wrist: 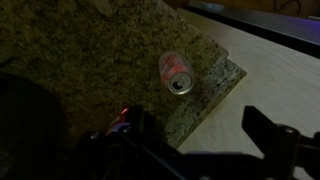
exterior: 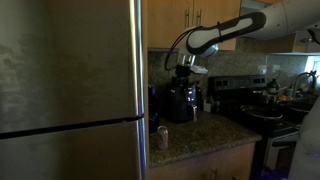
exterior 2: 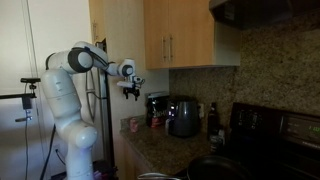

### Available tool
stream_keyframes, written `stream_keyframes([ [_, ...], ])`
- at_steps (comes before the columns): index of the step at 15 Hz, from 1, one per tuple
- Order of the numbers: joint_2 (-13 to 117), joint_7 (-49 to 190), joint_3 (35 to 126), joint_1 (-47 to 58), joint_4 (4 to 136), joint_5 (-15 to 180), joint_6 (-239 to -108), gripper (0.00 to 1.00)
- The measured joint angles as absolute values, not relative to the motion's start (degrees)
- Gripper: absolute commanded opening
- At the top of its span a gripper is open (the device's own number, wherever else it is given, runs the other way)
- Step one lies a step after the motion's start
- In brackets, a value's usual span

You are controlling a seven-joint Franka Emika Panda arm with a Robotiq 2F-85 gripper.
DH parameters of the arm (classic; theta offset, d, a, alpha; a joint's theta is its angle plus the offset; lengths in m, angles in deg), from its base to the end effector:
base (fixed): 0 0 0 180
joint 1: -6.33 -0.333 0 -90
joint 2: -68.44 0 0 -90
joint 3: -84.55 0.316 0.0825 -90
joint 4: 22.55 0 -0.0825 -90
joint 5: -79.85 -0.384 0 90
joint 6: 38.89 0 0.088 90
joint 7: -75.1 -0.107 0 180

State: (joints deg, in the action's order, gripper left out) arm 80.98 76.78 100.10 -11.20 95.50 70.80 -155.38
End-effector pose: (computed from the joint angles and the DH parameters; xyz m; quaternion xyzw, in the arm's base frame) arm 0.4198 0.2950 0.5437 -0.9576 -0.2694 -0.0770 0.0677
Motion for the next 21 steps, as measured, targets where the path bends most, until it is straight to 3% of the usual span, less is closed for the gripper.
stream_keyframes([
  [21, 59.03, 75.37, 103.19, -13.84, 96.97, 72.85, -169.28, 1.00],
])
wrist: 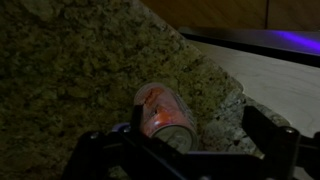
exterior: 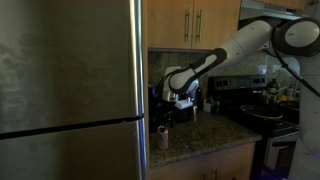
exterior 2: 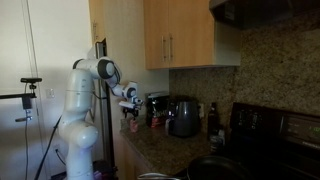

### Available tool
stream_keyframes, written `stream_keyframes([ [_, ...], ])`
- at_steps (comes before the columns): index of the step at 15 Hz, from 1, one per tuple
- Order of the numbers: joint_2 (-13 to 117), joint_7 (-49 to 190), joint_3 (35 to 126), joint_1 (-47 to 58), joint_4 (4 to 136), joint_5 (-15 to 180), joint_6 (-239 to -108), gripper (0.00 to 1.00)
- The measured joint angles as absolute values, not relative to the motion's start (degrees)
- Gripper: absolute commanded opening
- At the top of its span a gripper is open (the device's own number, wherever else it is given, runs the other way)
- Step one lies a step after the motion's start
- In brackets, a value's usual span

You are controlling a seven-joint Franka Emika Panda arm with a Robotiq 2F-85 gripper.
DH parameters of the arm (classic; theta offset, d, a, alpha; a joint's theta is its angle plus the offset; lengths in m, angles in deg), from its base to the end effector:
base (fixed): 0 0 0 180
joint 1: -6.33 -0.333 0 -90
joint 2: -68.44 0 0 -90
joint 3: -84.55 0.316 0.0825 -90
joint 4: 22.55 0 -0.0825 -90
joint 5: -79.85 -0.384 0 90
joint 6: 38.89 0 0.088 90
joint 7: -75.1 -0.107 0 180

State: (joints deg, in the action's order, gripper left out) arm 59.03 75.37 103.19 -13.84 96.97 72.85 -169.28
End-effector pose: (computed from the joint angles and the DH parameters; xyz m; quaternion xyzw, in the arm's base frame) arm 0.4478 0.3595 0.3546 -0.9527 -0.2944 0.0090 0.0744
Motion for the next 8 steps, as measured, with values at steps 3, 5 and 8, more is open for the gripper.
stream_keyframes([
  [3, 57.83, 73.77, 103.19, -14.01, 96.53, 74.87, -169.31, 1.00],
  [5, 57.69, 73.76, 103.17, -14.01, 96.50, 74.86, -169.29, 1.00],
  [8, 56.83, 73.76, 103.06, -13.99, 96.50, 74.86, -170.65, 1.00],
])
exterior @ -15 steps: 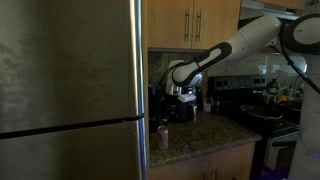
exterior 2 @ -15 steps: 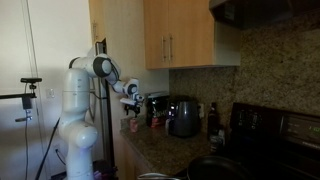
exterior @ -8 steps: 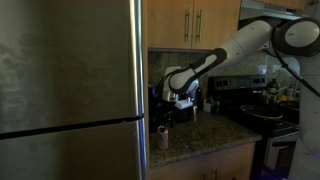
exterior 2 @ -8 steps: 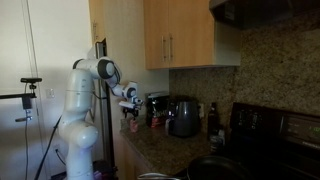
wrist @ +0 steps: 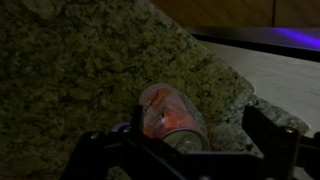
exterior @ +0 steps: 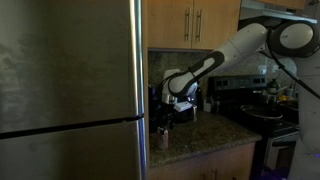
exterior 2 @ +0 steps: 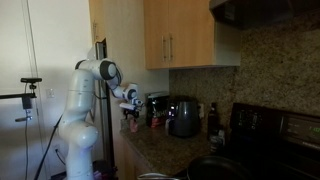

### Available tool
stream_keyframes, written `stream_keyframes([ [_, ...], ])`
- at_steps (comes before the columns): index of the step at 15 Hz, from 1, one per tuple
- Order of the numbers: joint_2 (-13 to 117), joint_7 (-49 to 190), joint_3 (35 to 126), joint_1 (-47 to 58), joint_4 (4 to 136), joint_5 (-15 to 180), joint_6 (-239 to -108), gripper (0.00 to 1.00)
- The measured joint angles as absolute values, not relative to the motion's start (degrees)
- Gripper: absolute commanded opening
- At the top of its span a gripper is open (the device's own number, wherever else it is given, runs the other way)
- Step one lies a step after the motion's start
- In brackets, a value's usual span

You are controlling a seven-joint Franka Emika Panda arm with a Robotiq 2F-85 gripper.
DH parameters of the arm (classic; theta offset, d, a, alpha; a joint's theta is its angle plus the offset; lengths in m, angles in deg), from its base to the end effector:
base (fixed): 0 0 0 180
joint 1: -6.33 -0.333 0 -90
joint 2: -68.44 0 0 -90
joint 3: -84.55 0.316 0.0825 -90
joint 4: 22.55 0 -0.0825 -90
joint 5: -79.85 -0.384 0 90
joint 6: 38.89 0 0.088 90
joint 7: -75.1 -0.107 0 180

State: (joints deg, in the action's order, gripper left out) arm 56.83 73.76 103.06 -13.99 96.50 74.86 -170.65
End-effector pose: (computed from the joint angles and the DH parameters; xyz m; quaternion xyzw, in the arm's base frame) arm 0.4528 0.3617 0.3391 -0.9547 -0.2901 0.0091 0.0656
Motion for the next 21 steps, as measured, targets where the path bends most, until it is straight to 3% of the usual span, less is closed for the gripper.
stream_keyframes([
  [5, 53.19, 73.76, 103.01, -14.00, 96.50, 74.99, -176.25, 1.00],
  [6, 52.55, 73.76, 103.01, -14.01, 96.50, 75.11, -177.01, 0.75],
  [7, 52.12, 73.76, 103.01, -14.02, 96.50, 75.35, -177.59, 0.74],
  [17, 51.55, 70.15, 102.54, -14.57, 96.49, 83.55, -178.89, 0.05],
  [18, 51.55, 69.34, 102.32, -14.68, 96.49, 84.58, -178.89, 0.47],
  [19, 51.55, 68.67, 102.08, -14.76, 96.49, 85.27, -178.89, 0.44],
  [21, 51.59, 67.41, 101.77, -14.82, 96.50, 86.12, -178.37, 0.49],
])
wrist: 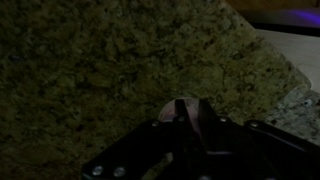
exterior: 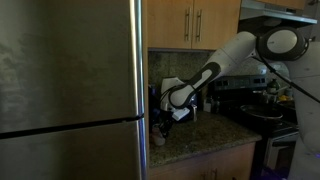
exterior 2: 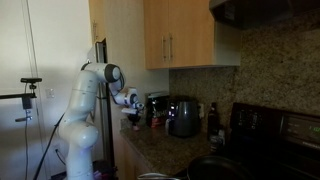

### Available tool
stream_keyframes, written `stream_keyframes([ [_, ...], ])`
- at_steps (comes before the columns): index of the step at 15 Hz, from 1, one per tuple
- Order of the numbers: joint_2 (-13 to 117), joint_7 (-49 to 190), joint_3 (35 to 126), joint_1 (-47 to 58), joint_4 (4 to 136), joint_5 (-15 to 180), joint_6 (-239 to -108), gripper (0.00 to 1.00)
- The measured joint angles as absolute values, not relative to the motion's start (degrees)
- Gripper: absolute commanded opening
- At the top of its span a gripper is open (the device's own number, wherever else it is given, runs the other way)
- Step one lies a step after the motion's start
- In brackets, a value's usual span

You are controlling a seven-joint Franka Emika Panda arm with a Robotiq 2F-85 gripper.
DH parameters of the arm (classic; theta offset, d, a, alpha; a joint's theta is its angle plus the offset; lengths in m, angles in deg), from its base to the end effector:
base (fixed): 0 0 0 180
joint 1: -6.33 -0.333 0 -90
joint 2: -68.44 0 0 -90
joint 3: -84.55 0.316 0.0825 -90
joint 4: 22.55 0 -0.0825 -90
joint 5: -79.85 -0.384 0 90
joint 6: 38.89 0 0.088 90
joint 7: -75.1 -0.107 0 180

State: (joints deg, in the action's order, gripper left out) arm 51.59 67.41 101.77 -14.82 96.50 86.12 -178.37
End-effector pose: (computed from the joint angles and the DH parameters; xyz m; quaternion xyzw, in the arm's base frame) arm 0.4670 0.3639 0.2994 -0.9545 -0.2955 -0.0338 0.0205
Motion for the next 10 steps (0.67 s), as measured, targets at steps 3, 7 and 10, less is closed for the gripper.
stream_keyframes([
  [3, 52.31, 65.88, 101.75, -14.99, 96.59, 86.42, -177.05, 0.70],
  [7, 55.93, 65.20, 101.81, -15.60, 97.13, 86.46, -174.86, 0.98],
  [10, 59.03, 63.80, 102.03, -16.05, 97.36, 86.46, -173.42, 1.00],
])
